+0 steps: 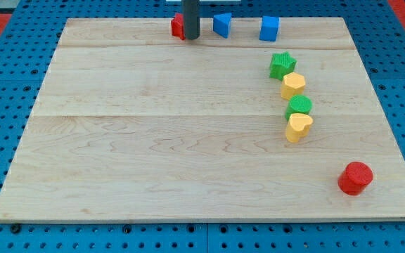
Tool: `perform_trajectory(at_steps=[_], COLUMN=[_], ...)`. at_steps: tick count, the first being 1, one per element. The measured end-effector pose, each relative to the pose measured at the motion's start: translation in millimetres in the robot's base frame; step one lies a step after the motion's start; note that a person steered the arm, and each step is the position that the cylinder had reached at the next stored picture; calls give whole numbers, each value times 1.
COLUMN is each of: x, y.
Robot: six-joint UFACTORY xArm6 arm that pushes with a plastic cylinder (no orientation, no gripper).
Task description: Place the green star to the left of the red star
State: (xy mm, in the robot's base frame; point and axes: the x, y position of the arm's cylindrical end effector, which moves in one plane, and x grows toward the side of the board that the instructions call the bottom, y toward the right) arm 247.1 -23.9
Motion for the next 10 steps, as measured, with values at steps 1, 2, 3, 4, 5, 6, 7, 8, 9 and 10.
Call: perform_trajectory(at_steps=[1, 2, 3, 4, 5, 6, 7, 8, 9, 10], x=[7, 9, 29, 44, 46, 73, 73, 80, 100, 96], y=[13, 104, 147, 203, 247, 205, 149, 164, 154, 90])
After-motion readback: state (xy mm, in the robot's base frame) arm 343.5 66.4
